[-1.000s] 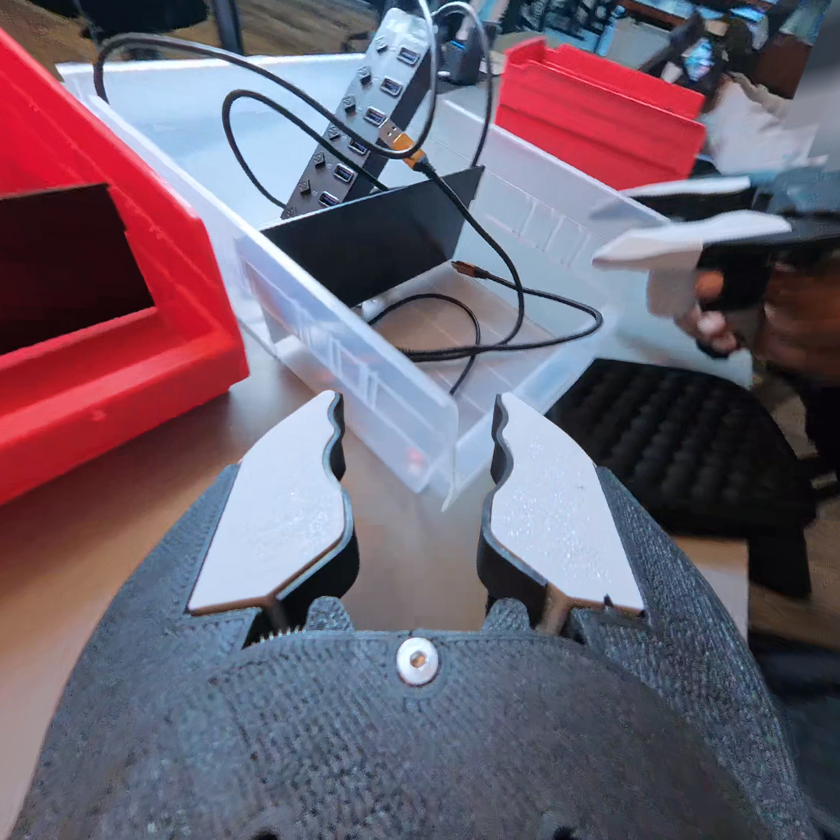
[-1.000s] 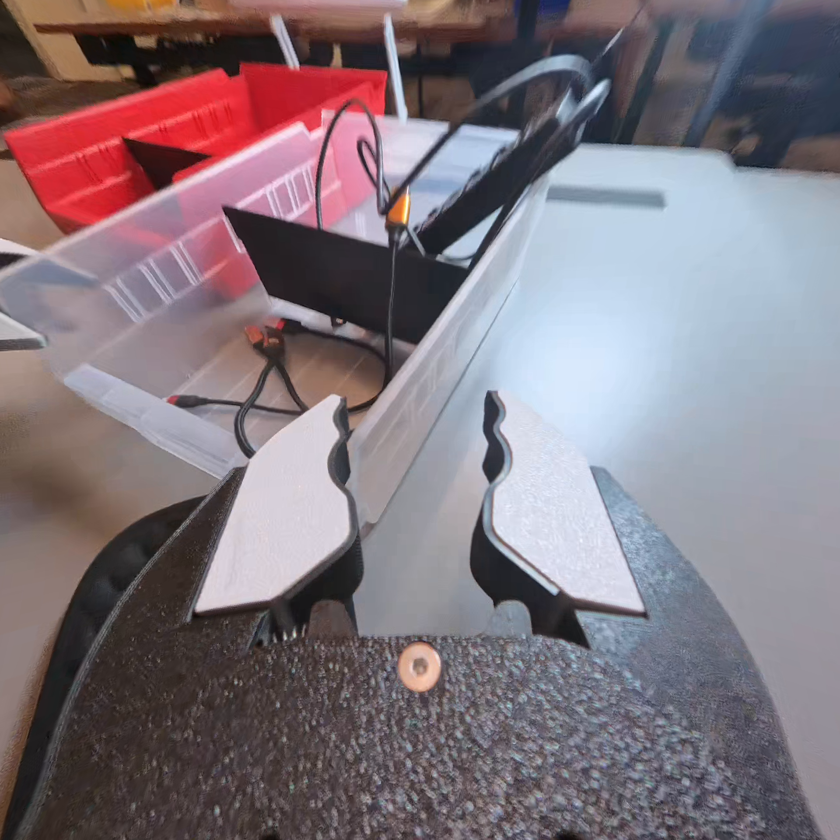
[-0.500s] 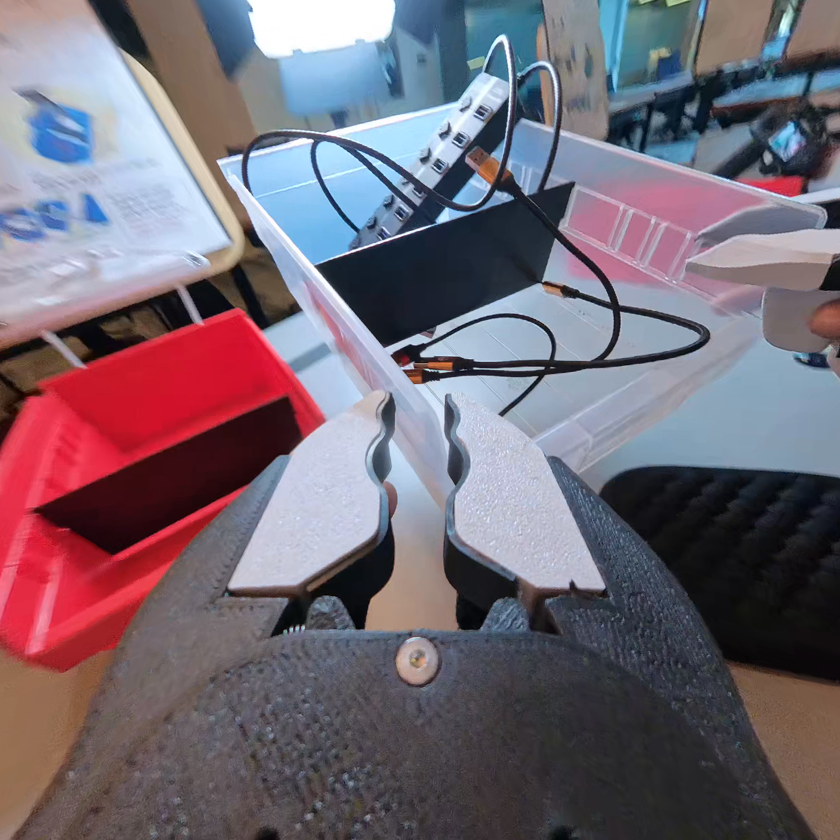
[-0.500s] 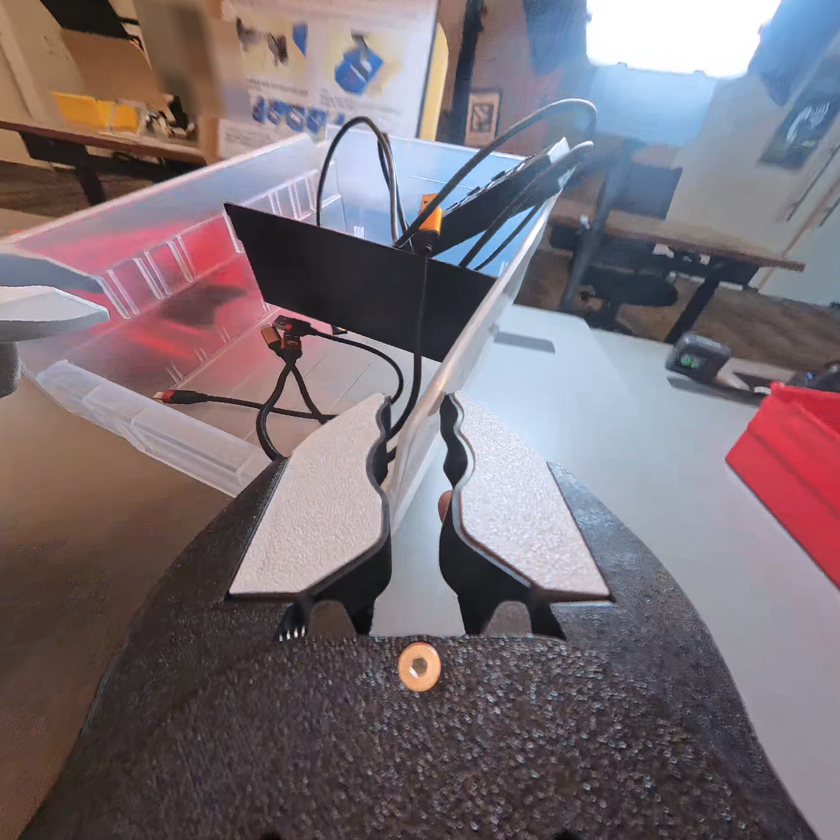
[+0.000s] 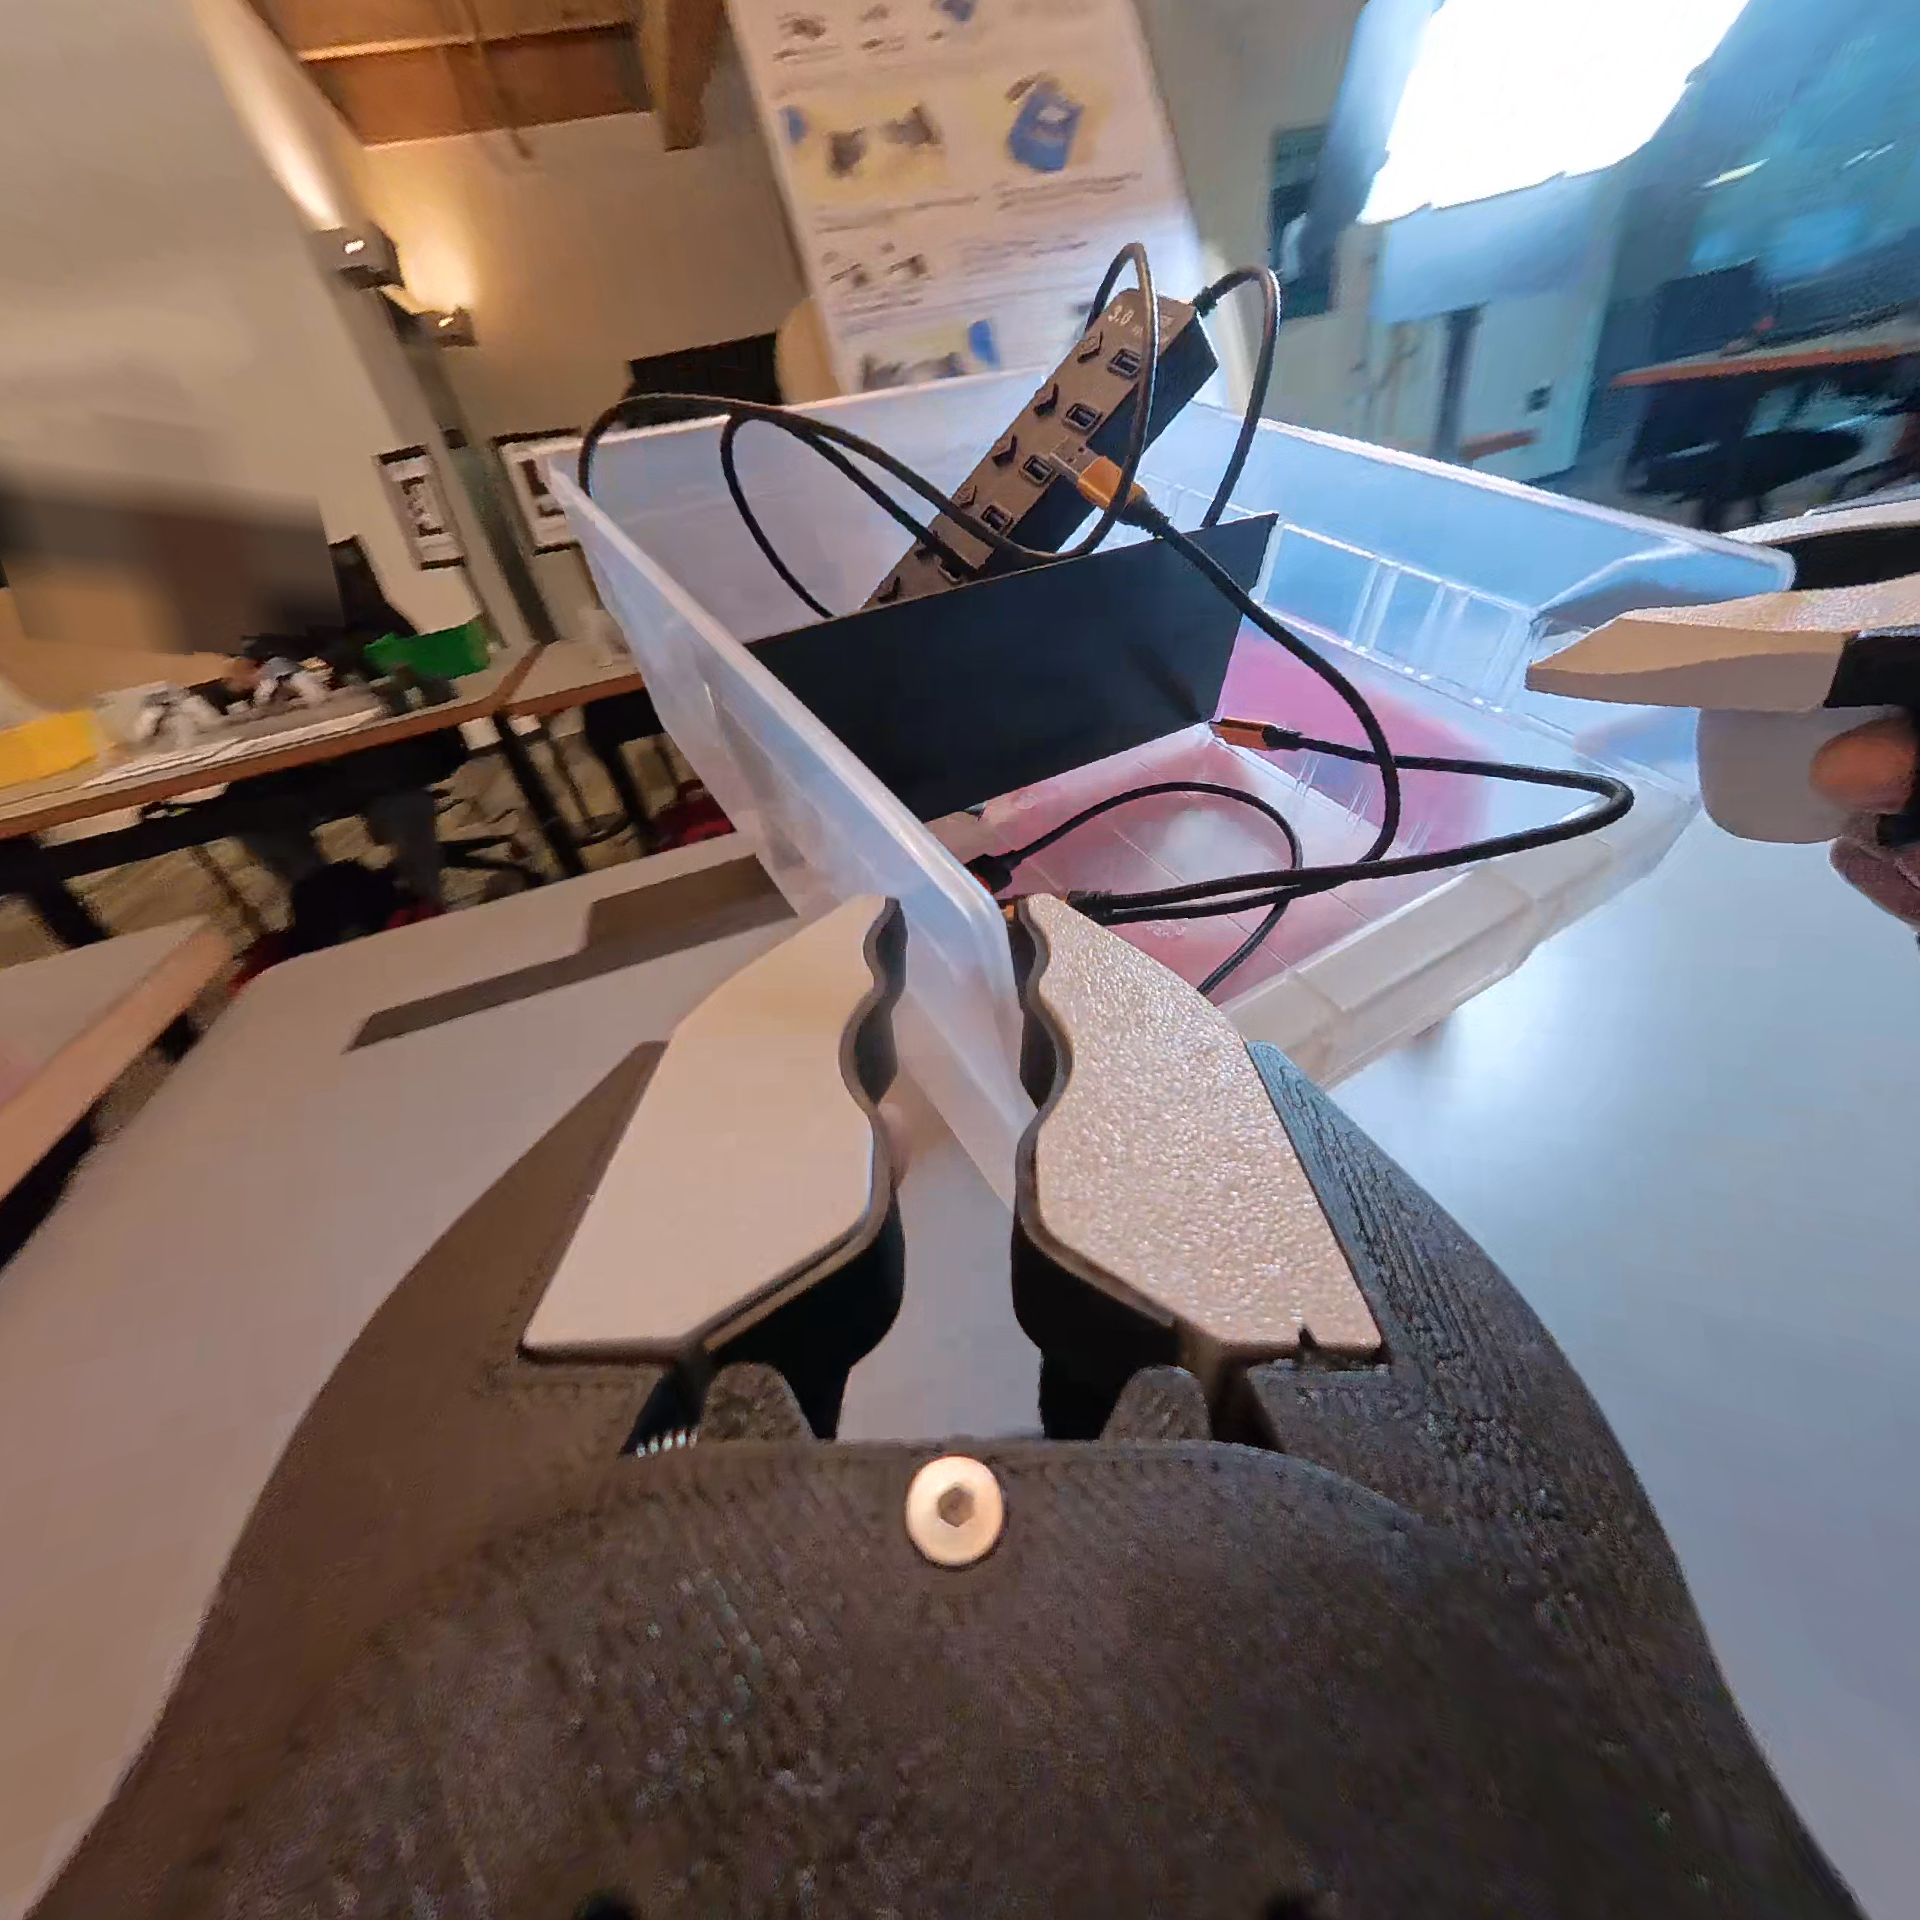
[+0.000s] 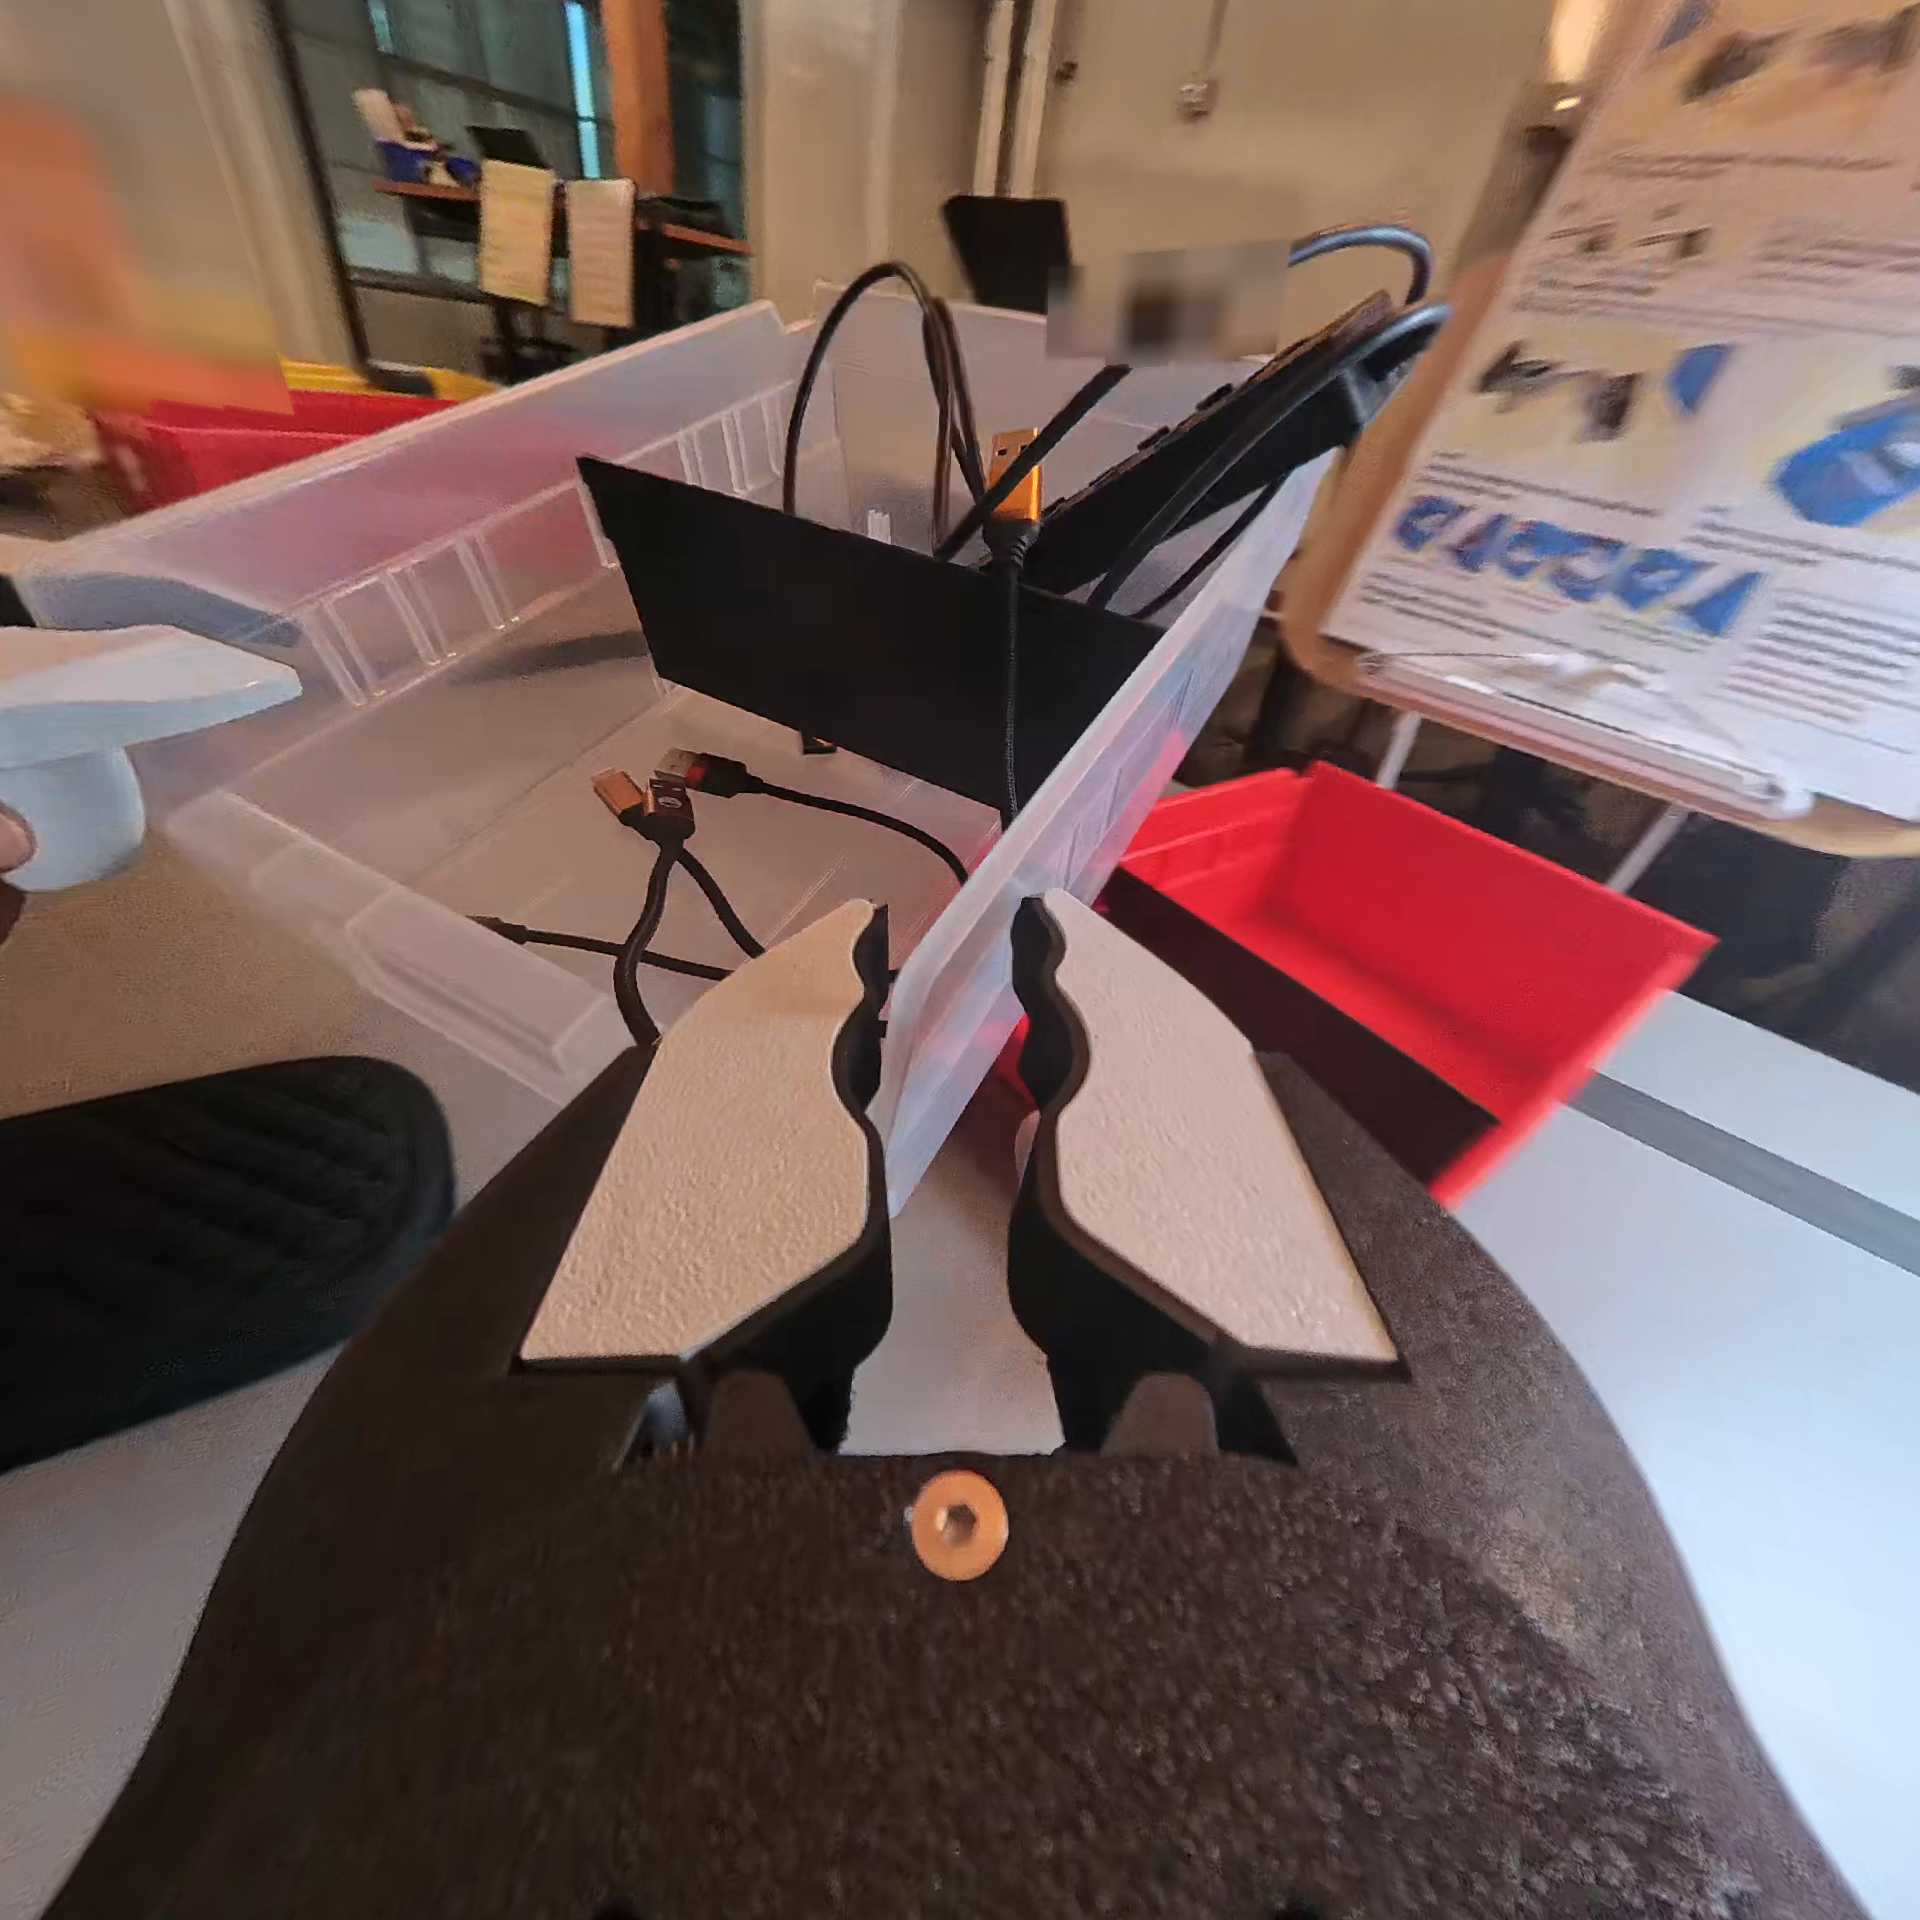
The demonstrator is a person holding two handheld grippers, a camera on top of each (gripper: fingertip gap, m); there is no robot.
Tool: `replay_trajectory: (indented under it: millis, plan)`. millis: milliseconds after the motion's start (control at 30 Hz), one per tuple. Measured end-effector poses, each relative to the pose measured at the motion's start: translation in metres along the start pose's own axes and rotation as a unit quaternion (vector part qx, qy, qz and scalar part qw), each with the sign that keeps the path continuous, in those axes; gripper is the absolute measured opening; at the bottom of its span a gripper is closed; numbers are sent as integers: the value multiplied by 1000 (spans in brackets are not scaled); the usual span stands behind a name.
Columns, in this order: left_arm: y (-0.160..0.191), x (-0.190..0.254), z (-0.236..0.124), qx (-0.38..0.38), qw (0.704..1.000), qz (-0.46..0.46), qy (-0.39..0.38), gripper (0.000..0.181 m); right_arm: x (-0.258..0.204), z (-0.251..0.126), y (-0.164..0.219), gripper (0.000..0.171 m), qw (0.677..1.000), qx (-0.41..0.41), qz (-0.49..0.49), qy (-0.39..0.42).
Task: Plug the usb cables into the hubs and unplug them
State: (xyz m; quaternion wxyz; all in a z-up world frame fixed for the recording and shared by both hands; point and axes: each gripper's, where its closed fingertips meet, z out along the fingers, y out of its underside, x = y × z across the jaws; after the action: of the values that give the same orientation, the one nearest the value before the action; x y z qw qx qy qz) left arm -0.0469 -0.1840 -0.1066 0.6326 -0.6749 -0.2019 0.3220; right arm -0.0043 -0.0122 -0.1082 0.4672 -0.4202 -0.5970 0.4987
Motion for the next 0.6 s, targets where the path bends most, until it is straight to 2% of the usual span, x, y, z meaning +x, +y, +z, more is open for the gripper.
replay_trajectory:
  millis: [200,367,433,467,533,600]
  plan:
    - [61,-68,-33,-47,996,-7,-74,18,-67,75,40,25,996,-25,-2,-83]
    - [103,-82,-17,-86,991,24,-96,14,-70,104,83,27,992,-78,1,-96]
    - [129,-82,-1,-154,985,15,-73,17,-62,111,101,29,989,-111,2,-96]
    - [136,-83,7,-169,984,-1,-58,16,-57,112,104,25,989,-114,-8,-93]
    - [131,-83,19,-165,984,-58,-24,15,-50,107,101,27,986,-126,-30,-102]
    - [114,-97,23,-156,985,-68,-37,32,-40,95,86,42,984,-123,-51,-117]
